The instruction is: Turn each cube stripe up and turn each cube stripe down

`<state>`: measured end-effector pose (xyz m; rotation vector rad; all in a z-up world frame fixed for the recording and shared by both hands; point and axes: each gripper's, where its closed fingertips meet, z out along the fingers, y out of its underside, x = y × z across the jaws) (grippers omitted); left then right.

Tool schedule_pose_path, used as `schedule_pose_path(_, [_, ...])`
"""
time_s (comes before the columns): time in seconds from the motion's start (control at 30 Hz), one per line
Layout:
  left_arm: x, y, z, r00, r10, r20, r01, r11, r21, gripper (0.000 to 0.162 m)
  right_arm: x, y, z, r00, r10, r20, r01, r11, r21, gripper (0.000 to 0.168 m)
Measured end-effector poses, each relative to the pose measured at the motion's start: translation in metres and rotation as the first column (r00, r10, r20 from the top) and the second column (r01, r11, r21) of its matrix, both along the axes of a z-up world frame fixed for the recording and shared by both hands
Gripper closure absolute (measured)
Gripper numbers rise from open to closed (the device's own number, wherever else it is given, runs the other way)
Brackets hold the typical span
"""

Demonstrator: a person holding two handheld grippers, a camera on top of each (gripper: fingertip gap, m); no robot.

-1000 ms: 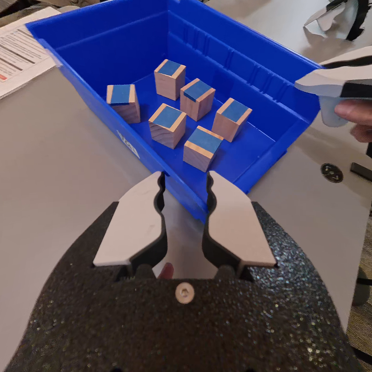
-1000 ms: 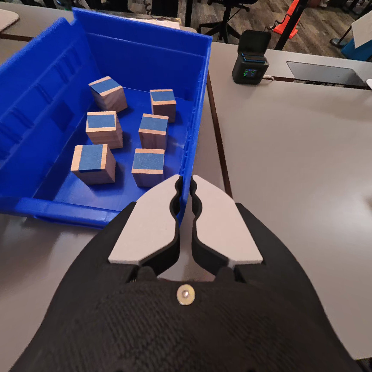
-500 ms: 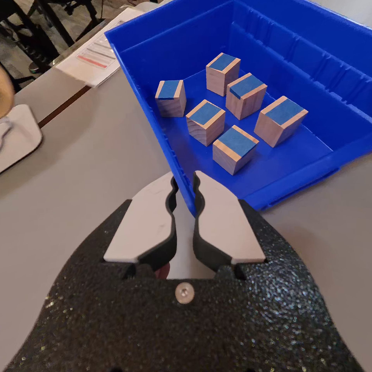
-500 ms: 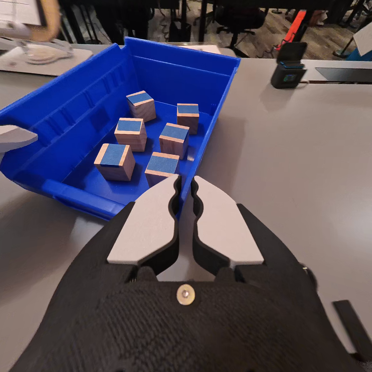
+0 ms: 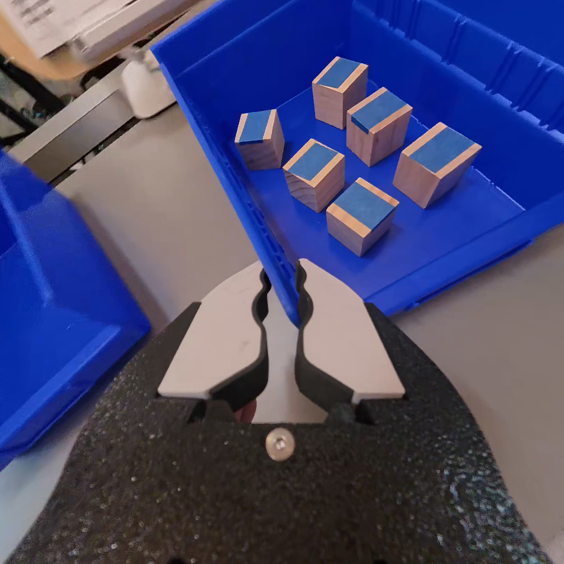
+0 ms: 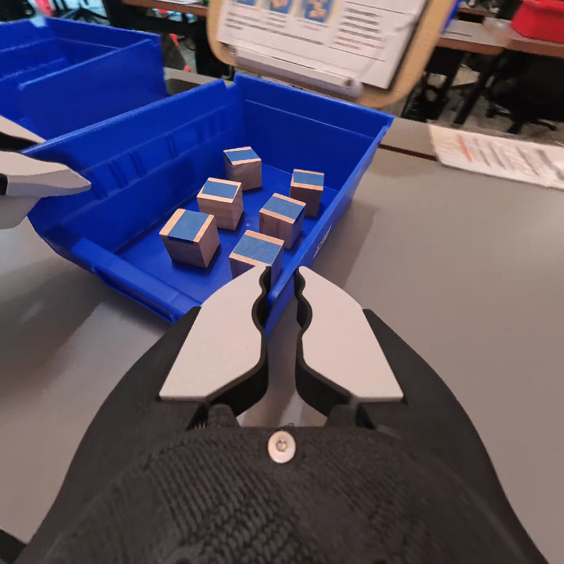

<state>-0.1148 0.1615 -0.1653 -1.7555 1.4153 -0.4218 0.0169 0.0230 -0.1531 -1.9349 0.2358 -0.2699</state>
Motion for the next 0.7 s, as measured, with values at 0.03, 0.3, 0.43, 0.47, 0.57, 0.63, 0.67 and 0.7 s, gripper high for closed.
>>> schedule_pose_path(0.03, [-0.011,0.011,0.0,1.0,0.029,0.006,-0.029,1.0,-0.009,0.148,-0.009,0.013,0.0,1.0,0.025,0.009,-0.025,1.0,-0.006,0.154])
schedule_pose_path(0.3, [-0.049,0.065,-0.001,0.984,0.162,0.076,-0.157,0.986,-0.06,0.15,-0.041,0.08,0.0,0.99,0.143,-0.013,-0.143,0.989,-0.021,0.151])
schedule_pose_path(0.43, [-0.051,0.063,0.004,0.988,0.094,0.125,-0.081,0.992,-0.1,0.145,-0.045,0.081,0.015,0.971,0.219,-0.099,-0.219,0.976,0.006,0.123])
schedule_pose_path(0.47, [-0.053,0.061,0.008,0.987,0.075,0.144,-0.058,0.991,-0.119,0.143,-0.044,0.081,0.026,0.97,0.221,-0.102,-0.221,0.975,0.018,0.107])
schedule_pose_path(0.57, [-0.066,0.065,0.031,0.976,0.044,0.213,-0.01,0.987,-0.159,0.134,-0.052,0.092,0.069,0.957,0.284,-0.057,-0.282,0.959,0.034,0.088])
schedule_pose_path(0.63, [-0.076,0.071,0.046,0.967,0.037,0.252,0.017,0.978,-0.208,0.129,-0.074,0.111,0.095,0.92,0.389,-0.041,-0.387,0.921,0.04,0.088])
schedule_pose_path(0.67, [-0.082,0.077,0.055,0.959,0.049,0.279,0.016,0.974,-0.227,0.122,-0.086,0.126,0.104,0.897,0.439,-0.049,-0.438,0.898,0.033,0.087])
schedule_pose_path(0.7, [-0.088,0.088,0.064,0.948,0.074,0.308,0.0,0.972,-0.234,0.117,-0.096,0.143,0.109,0.879,0.472,-0.067,-0.472,0.881,0.015,0.088])
